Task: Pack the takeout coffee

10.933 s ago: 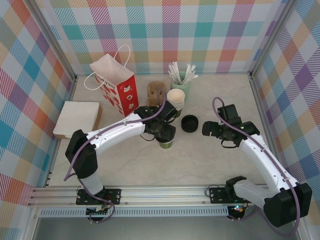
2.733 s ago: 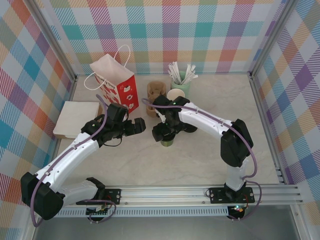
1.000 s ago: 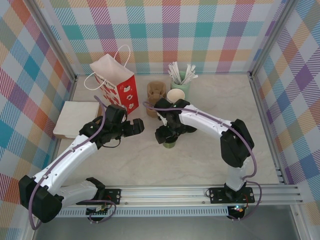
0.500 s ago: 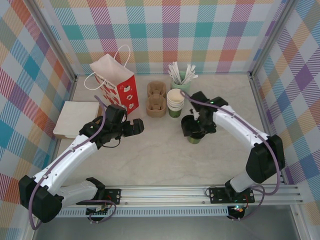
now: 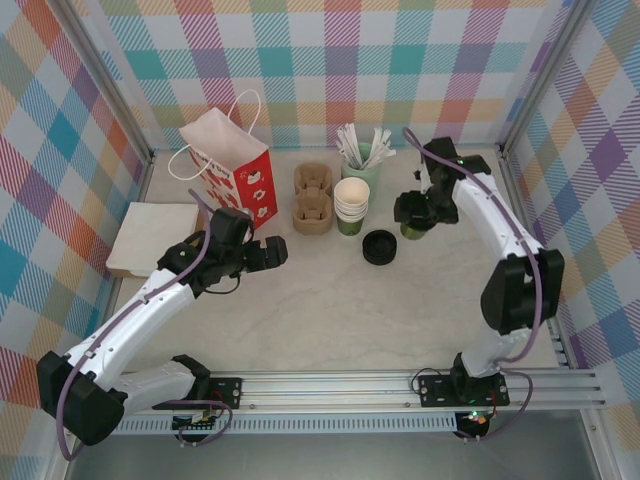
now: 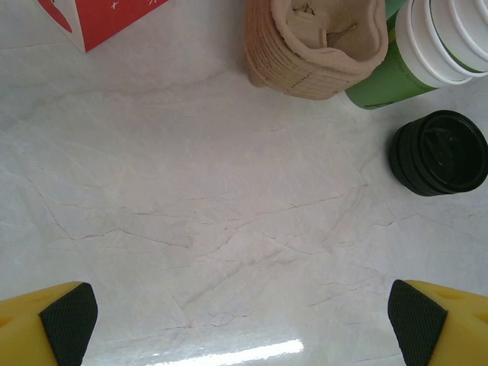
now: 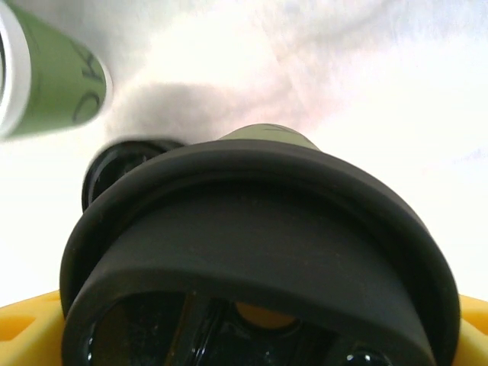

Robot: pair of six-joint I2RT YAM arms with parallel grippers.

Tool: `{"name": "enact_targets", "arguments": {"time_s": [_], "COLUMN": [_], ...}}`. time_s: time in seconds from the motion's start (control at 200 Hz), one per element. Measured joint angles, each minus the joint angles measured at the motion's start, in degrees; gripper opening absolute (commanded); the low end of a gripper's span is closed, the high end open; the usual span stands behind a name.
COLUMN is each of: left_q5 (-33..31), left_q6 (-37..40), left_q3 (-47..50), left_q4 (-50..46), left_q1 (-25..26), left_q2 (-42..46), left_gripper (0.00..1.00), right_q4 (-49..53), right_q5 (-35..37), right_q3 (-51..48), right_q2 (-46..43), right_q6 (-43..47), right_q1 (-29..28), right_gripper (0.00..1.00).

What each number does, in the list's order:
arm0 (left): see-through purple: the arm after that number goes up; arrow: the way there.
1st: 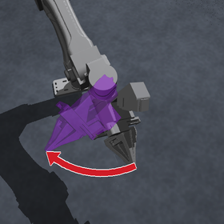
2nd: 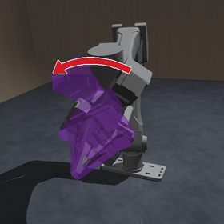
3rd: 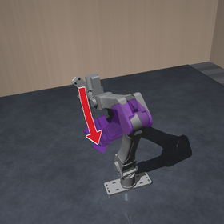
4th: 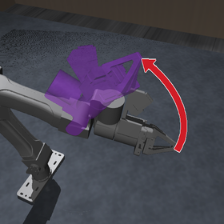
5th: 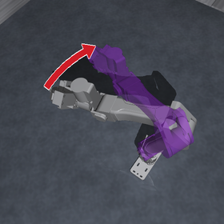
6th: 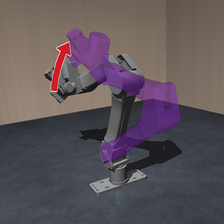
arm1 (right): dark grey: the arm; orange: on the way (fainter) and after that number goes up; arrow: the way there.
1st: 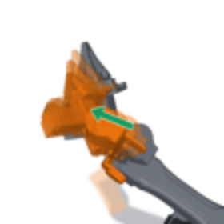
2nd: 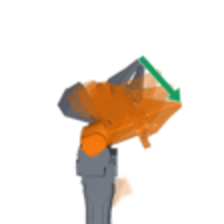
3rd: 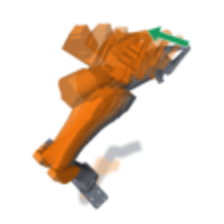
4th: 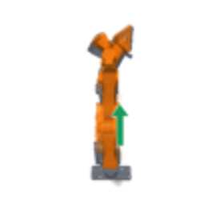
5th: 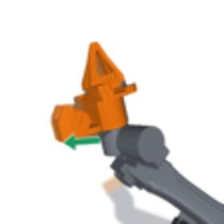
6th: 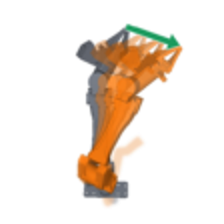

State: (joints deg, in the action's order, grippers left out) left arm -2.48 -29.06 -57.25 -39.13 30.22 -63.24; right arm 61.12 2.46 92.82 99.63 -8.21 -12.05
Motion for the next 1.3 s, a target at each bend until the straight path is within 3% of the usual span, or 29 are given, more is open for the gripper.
{"name": "enact_targets", "arguments": {"time_s": [0.21,0.455,0.855,1.3], "left_q5": [-0.17,-0.17,-0.17,-0.17], "left_q6": [0.15,0.15,0.13,0.11], "left_q3": [0.00,0.00,0.00,0.00], "left_q4": [-0.44,-1.27,-1.27,-1.29], "left_q1": [0.00,0.00,0.00,0.00], "left_q2": [0.11,0.63,0.63,0.63], "left_gripper": [1.00,1.00,1.00,1.00], "right_q4": [-0.17,0.87,3.91,5.88], "right_q5": [-0.76,-2.14,-3.89,-5.16], "right_q3": [11.85,18.21,21.07,21.18], "right_q2": [12.83,21.35,24.46,23.93], "right_q6": [1.44,1.90,3.23,3.34], "right_q1": [1.62,2.29,2.29,2.29], "right_gripper": [0.88,0.89,1.00,1.00]}}
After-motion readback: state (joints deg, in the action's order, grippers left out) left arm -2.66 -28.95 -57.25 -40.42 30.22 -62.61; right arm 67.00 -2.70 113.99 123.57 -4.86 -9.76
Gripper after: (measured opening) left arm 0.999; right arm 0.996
